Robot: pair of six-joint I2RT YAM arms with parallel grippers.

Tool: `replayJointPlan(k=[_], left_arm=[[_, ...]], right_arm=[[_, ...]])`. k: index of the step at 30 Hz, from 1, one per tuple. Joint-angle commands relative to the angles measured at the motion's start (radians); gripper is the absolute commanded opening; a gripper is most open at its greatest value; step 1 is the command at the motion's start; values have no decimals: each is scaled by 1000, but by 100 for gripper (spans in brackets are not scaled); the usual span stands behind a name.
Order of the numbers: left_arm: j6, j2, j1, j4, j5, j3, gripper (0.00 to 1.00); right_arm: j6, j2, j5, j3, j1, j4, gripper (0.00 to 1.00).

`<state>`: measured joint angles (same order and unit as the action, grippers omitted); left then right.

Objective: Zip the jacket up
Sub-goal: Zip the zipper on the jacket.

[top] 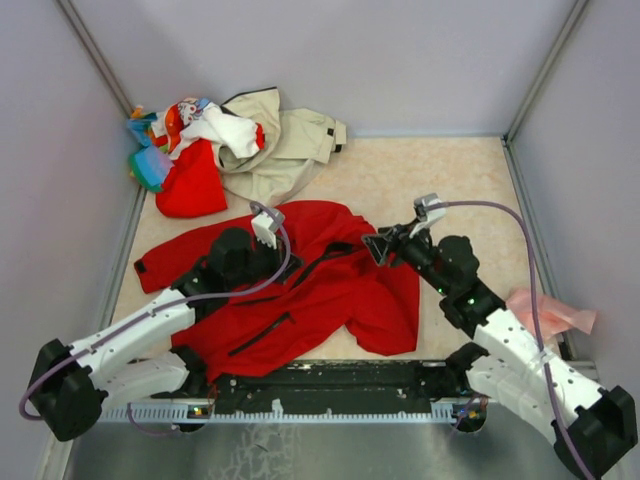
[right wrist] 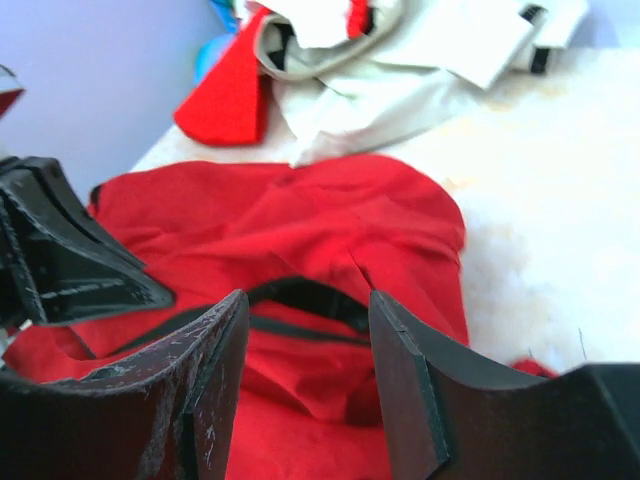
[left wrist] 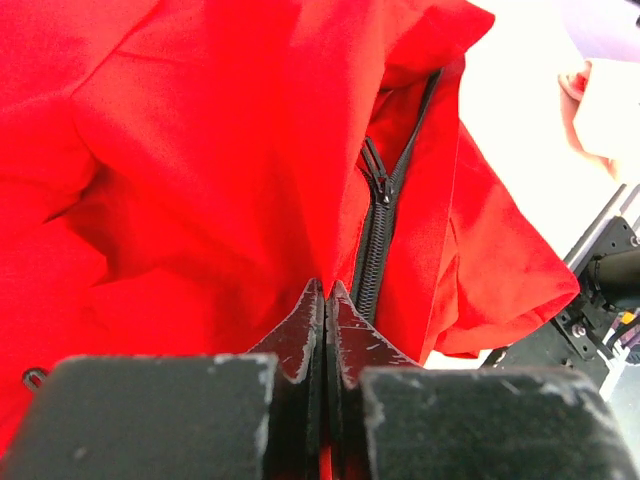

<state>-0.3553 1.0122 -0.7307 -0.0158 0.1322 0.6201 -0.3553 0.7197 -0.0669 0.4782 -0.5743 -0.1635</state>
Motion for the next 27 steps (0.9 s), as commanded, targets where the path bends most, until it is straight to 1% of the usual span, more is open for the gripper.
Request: replayJointPlan(k=[1,4,7,13,20,27], left_arm=[[55,-10,-1,15,46,79,0],[62,-23,-1,16,42,96,0],[62,-37,-1,13,33,114,0],[57,-49,-1,-8,14,118,0],[78,-64,-1,-37,31,89,0],[80,-79,-1,-58,42,69,0]], right_arm=[[69,142,-171,162,-17,-38,51],[94,245,-181,234,-59,-30,50],[123,298,-170,259,-105,-33,50],[139,292,-134,184,-139,-75,50],[16,286,-126,116,-140,-164,61],[-152,342,-149,88,-122,-314,64]])
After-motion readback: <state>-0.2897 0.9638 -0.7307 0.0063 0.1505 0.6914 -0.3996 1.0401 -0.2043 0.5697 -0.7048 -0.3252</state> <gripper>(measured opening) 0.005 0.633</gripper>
